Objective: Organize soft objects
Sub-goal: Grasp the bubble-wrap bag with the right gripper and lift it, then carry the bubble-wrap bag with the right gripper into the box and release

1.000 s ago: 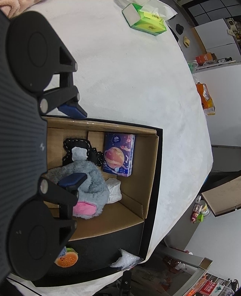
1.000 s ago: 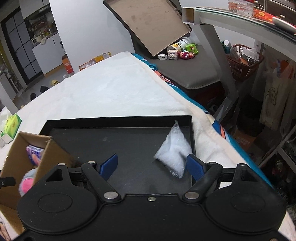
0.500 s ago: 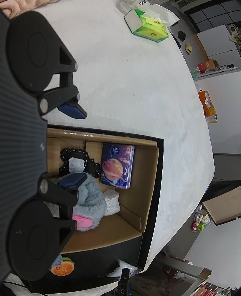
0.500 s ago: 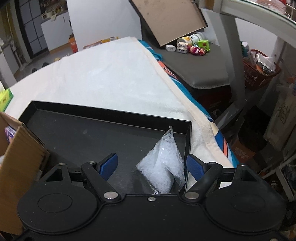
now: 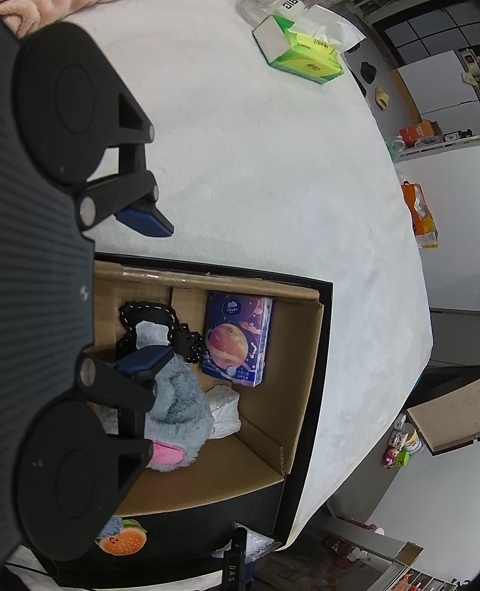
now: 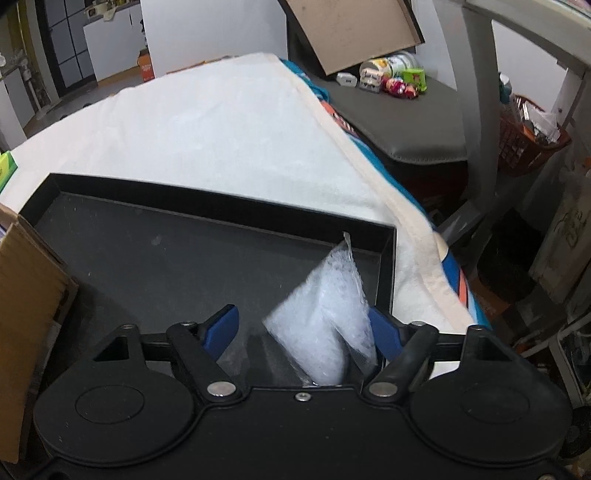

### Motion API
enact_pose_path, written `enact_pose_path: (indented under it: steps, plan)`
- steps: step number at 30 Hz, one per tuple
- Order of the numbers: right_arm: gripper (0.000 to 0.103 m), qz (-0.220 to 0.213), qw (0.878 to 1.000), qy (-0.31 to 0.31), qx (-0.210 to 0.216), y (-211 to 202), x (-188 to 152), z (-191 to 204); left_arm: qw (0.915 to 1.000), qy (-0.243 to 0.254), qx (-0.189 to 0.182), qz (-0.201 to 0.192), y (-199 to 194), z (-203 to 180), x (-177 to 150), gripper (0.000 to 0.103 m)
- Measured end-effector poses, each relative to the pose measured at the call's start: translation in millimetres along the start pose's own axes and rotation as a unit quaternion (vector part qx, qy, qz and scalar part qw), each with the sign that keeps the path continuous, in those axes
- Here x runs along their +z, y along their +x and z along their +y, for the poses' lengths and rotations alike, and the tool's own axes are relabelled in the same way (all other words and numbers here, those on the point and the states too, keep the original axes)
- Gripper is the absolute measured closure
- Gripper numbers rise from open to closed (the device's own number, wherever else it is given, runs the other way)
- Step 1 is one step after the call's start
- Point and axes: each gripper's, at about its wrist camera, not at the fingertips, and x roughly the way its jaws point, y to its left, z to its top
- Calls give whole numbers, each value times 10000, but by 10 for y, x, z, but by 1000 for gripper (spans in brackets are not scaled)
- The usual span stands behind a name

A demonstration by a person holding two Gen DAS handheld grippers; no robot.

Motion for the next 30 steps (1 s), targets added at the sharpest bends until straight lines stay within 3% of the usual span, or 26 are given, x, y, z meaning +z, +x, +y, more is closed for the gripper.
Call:
enact_pose_path:
  steps: [7,9,11,30]
  plan:
    - [50,74,9997,-212,-137,-23,-72,53,10000,-44,-33,-44,-10,-1,-1,40]
    - [61,111,9995,-239,-191,-34,-81,61,10000,-40,-57,-70,-28,-5,-5,40]
    - [64,143,9998,-86,-107,-66,-71,34,9999,-25,-80,-108,-58,-4,-10,40]
    - [65,-235,9985,274,421,-792,-6,320,9991,-86,-321,-271,-215,28,-73,40]
